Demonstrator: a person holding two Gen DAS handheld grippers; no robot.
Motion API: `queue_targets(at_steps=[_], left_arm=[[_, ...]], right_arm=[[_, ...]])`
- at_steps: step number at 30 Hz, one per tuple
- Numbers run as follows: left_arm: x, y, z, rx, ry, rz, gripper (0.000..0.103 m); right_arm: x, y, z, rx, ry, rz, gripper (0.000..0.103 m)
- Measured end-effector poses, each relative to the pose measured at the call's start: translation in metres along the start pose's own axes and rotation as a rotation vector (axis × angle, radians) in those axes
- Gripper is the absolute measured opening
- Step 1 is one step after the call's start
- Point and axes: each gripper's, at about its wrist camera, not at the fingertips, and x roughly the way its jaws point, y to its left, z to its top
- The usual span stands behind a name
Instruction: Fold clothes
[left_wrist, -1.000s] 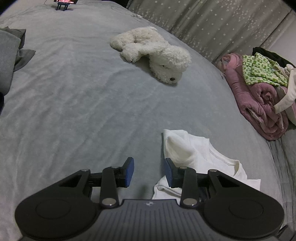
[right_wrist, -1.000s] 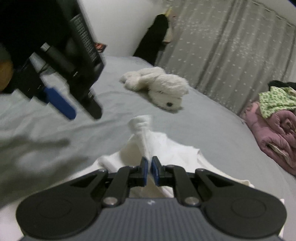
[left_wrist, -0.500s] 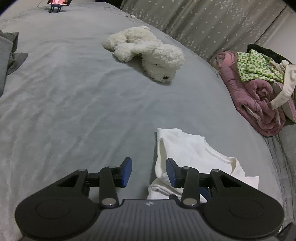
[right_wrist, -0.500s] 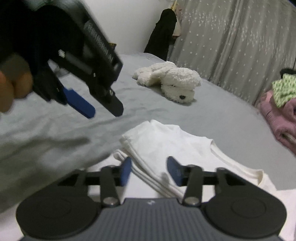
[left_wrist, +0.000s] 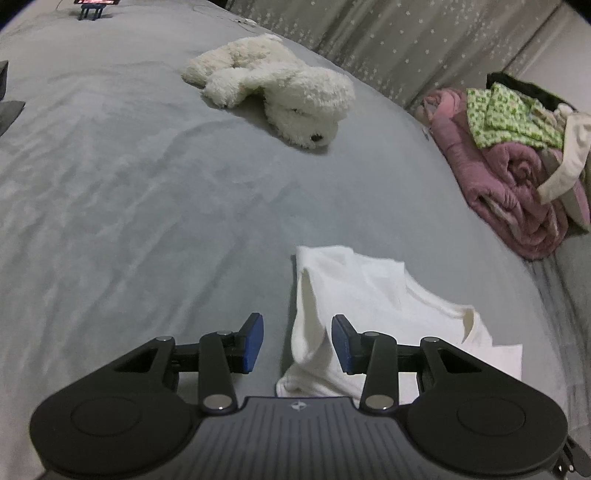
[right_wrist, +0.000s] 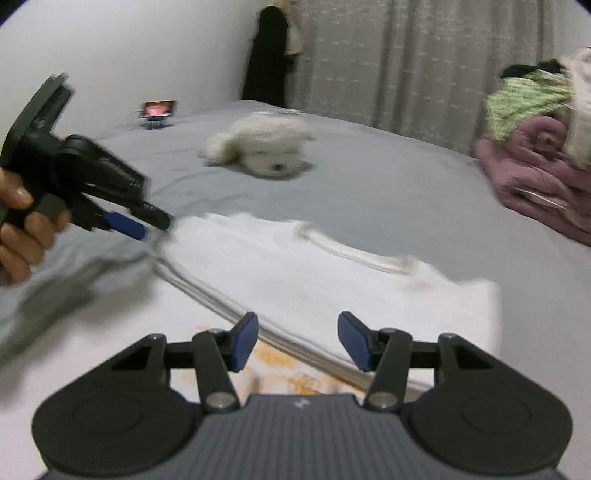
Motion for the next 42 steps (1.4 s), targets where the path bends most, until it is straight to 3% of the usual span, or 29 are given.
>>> queue_targets(at_steps=[5,7,10,14,16,17,18,22,24,26,31,37,39,42], left_arm=[[0.004,0.003,0.002,-0.033,-0.008,-0.058,0.047],[0.006,0.000,0.001,-0.023,-0.011,-0.058,0.050],[0.009,-0.010,-0.004,0.036,-0.020,-0.040,0.051],[0.018,-0.026,-0.014,0.144,-0.035,0.016,0.049],[0.023,-0.033,-0.020,0.200,-0.042,0.048,0.035],[0.025,-0.035,-0.022,0.218,-0.041,0.057,0.019],[0.026,-0.037,-0.024,0.235,-0.040,0.066,0.016],[0.025,-0.036,-0.026,0.244,-0.058,0.066,0.014],[0.024,-0.035,-0.025,0.239,-0.066,0.061,0.014],[0.023,-0.036,-0.025,0.236,-0.074,0.061,0.013],[0.020,-0.032,-0.023,0.206,-0.093,0.049,0.014],[0.013,-0.033,-0.020,0.176,-0.125,0.008,0.013],[0.011,-0.034,-0.019,0.166,-0.134,0.001,0.013],[0.006,-0.033,-0.017,0.143,-0.150,-0.014,0.012]], right_arm=[[-0.025,-0.058,-0.024,0.028,0.042,-0.179,0.050],[-0.030,-0.072,-0.032,0.024,0.046,-0.194,0.050],[-0.033,-0.084,-0.041,0.058,0.019,-0.195,0.050],[-0.025,-0.090,-0.040,0.082,0.011,-0.147,0.041],[-0.025,-0.095,-0.037,0.092,-0.002,-0.124,0.037],[-0.025,-0.100,-0.034,0.113,-0.006,-0.109,0.035],[-0.025,-0.107,-0.033,0.160,-0.010,-0.085,0.035],[-0.018,-0.136,-0.039,0.334,0.011,-0.027,0.031],[-0.011,-0.140,-0.044,0.334,0.040,-0.029,0.030],[-0.006,-0.136,-0.047,0.293,0.060,-0.008,0.030],[-0.005,-0.107,-0.048,0.043,0.070,-0.053,0.031],[-0.003,-0.090,-0.050,-0.053,0.092,-0.134,0.040],[0.003,-0.098,-0.049,0.026,0.108,-0.171,0.041],[0.008,-0.114,-0.051,0.193,0.124,-0.139,0.041]])
